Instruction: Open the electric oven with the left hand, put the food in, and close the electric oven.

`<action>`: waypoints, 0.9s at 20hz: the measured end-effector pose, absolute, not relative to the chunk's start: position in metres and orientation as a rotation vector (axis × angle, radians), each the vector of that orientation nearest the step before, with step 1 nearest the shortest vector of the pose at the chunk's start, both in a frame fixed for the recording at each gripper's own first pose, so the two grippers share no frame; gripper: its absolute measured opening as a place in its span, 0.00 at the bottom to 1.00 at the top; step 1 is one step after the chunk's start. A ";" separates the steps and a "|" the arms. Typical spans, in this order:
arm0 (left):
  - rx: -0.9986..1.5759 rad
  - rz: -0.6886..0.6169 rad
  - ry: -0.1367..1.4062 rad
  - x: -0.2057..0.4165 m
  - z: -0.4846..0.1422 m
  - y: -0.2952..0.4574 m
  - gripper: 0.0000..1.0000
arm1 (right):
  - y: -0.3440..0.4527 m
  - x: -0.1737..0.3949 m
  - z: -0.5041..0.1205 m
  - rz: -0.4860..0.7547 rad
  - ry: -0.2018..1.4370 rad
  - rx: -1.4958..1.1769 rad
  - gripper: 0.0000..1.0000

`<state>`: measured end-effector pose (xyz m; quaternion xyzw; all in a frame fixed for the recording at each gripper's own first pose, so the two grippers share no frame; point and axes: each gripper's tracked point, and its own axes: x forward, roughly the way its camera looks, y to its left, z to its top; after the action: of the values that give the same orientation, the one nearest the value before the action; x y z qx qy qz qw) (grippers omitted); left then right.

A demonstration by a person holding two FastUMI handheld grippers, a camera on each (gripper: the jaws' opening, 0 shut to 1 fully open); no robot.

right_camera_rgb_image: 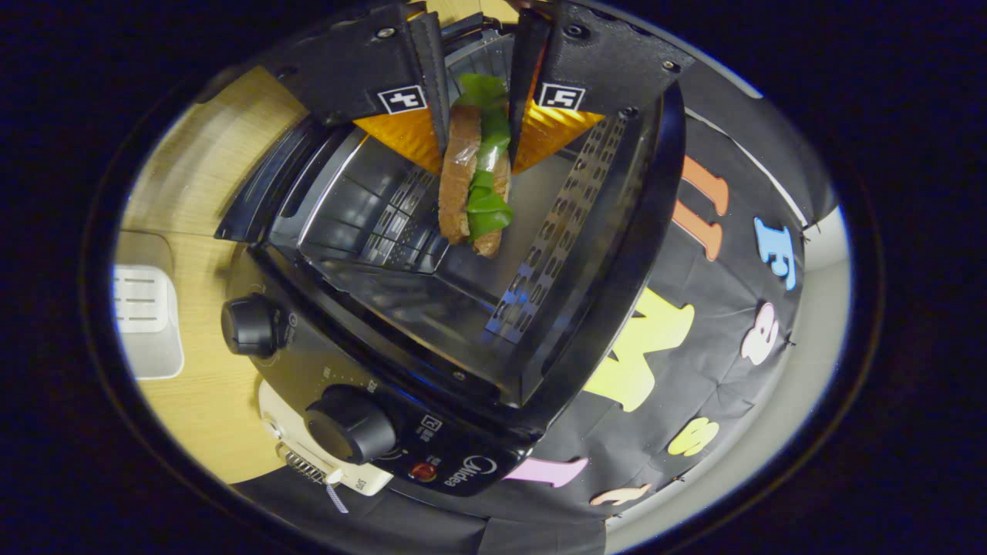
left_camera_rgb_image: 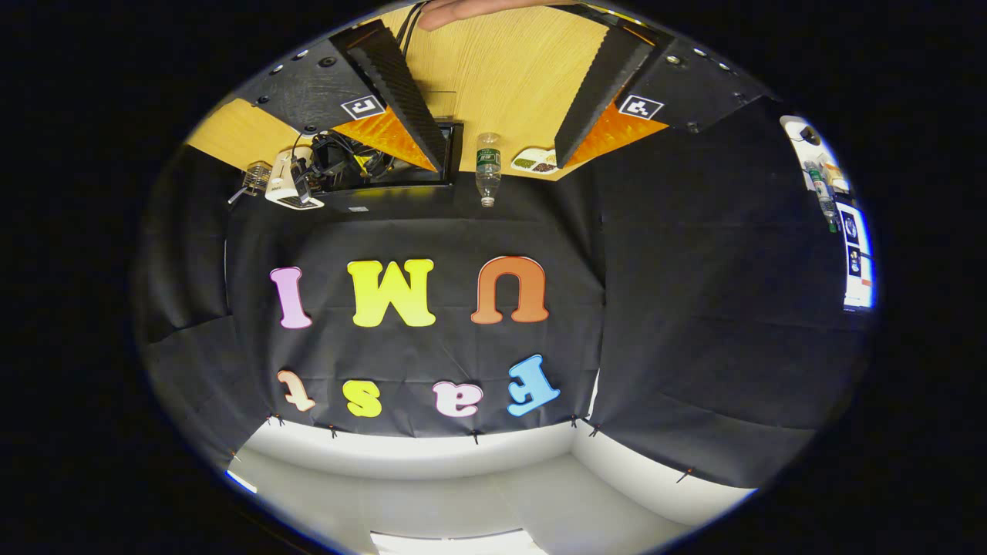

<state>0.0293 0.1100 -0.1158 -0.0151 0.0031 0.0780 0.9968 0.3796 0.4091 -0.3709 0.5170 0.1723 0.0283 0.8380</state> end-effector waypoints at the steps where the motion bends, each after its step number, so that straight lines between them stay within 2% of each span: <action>1: -0.035 0.156 0.015 0.031 -0.119 0.110 0.94 | 0.410 0.380 -0.372 0.060 0.368 1.086 0.40; 4: -0.044 0.138 0.027 0.035 -0.126 0.104 0.94 | 0.410 0.380 -0.375 0.063 0.377 1.061 0.42; 5: -0.043 0.135 0.030 0.036 -0.127 0.103 0.94 | 0.412 0.380 -0.376 0.073 0.384 1.049 0.34; 8: -0.041 0.140 0.046 0.040 -0.134 0.104 0.94 | 0.417 0.378 -0.374 0.095 0.391 0.960 0.36; 9: -0.043 0.142 0.046 0.039 -0.134 0.105 0.94 | 0.418 0.378 -0.375 0.103 0.402 0.917 0.50; 10: -0.046 0.143 0.042 0.038 -0.133 0.105 0.94 | 0.420 0.376 -0.374 0.111 0.406 0.884 0.41; 11: -0.049 0.138 0.040 0.037 -0.132 0.104 0.94 | 0.421 0.376 -0.373 0.117 0.410 0.857 0.54; 12: -0.052 0.132 0.037 0.036 -0.132 0.102 0.94 | 0.425 0.376 -0.373 0.134 0.419 0.823 0.48; 13: -0.054 0.130 0.038 0.036 -0.132 0.101 0.94 | 0.427 0.378 -0.374 0.147 0.432 0.789 0.53; 14: -0.056 0.127 0.039 0.036 -0.133 0.101 0.94 | 0.430 0.372 -0.372 0.158 0.451 0.747 0.63; 15: -0.057 0.127 0.042 0.037 -0.135 0.101 0.94 | 0.432 0.370 -0.372 0.168 0.473 0.694 0.82; 16: -0.059 0.127 0.047 0.038 -0.136 0.100 0.94 | 0.434 0.367 -0.373 0.180 0.491 0.632 0.76; 17: -0.060 0.125 0.050 0.038 -0.137 0.100 0.94 | 0.435 0.365 -0.374 0.188 0.506 0.561 0.92; 18: -0.061 0.125 0.052 0.038 -0.137 0.100 0.94 | 0.437 0.363 -0.376 0.198 0.524 0.486 0.98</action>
<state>0.0381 0.1001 -0.1374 -0.0304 0.0259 0.0624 0.9973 0.3626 0.4372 -0.3764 0.2374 0.2562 0.0969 0.9320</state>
